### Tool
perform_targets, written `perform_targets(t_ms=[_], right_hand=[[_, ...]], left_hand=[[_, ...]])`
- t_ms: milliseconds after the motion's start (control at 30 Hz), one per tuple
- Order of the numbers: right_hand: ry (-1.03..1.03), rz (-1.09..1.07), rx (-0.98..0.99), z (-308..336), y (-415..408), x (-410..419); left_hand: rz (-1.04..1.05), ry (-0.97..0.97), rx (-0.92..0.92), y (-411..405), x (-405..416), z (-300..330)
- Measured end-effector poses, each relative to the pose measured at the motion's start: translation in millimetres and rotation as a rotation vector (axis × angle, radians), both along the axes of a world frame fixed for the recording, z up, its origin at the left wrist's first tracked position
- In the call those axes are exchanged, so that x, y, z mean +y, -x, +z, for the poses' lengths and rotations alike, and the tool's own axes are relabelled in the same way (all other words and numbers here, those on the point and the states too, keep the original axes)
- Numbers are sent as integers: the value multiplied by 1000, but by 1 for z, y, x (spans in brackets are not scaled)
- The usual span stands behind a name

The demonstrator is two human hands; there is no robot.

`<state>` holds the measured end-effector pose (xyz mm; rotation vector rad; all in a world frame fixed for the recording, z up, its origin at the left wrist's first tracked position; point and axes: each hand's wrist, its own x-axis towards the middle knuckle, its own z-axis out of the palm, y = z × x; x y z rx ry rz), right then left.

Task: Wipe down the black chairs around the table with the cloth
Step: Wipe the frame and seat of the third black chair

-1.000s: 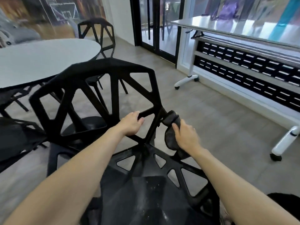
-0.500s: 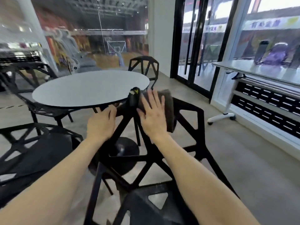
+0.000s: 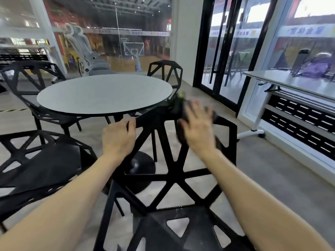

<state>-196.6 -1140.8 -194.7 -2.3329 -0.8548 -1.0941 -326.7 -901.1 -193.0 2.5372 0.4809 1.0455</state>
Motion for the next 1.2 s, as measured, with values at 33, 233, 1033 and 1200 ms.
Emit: perform_targets(t_ms=[33, 233, 1033, 1200], right_hand=[[44, 115, -24, -1, 11, 32], [223, 311, -90, 4, 18, 43], [-169, 216, 31, 54, 55, 60], [-7, 274, 145, -86, 73, 37]], left_hand=[[-7, 3, 5, 1, 2, 1], [-53, 31, -5, 1, 7, 3], [-50, -41, 67, -1, 7, 4], [-99, -38, 52, 3, 6, 8]])
